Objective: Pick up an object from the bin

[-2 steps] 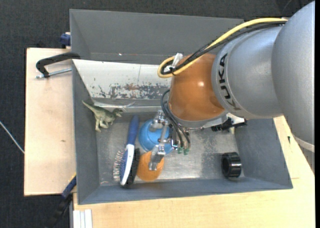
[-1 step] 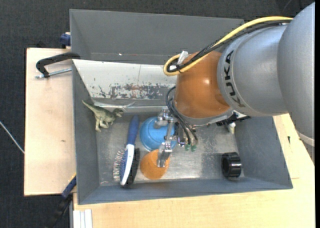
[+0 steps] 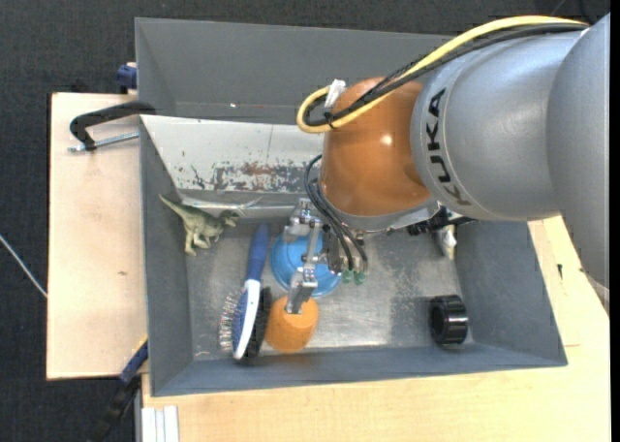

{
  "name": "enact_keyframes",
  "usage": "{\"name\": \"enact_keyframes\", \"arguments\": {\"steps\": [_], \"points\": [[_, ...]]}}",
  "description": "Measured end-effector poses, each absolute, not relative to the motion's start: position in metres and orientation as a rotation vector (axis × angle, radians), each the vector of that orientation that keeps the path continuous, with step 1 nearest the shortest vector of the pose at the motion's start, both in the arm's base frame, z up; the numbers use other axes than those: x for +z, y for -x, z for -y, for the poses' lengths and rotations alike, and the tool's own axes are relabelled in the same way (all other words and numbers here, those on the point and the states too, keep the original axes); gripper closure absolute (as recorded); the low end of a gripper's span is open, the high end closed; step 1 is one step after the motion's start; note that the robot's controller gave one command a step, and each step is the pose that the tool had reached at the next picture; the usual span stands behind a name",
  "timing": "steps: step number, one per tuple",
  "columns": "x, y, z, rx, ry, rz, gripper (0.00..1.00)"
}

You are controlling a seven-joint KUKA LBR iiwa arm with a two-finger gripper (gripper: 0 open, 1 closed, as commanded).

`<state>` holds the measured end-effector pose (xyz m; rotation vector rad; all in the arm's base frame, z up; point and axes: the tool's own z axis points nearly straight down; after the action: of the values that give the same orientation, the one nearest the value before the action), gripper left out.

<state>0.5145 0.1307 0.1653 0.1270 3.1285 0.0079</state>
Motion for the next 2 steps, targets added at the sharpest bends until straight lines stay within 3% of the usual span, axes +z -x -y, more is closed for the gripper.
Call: {"name": "enact_keyframes", "arguments": {"steps": [1, 2], "points": [[0.131, -0.526, -0.118, 0.016, 0.358, -3.112, 0.00], [0.160, -0.541, -0.178, 0.007, 0.570, -3.079, 0.00]]}}
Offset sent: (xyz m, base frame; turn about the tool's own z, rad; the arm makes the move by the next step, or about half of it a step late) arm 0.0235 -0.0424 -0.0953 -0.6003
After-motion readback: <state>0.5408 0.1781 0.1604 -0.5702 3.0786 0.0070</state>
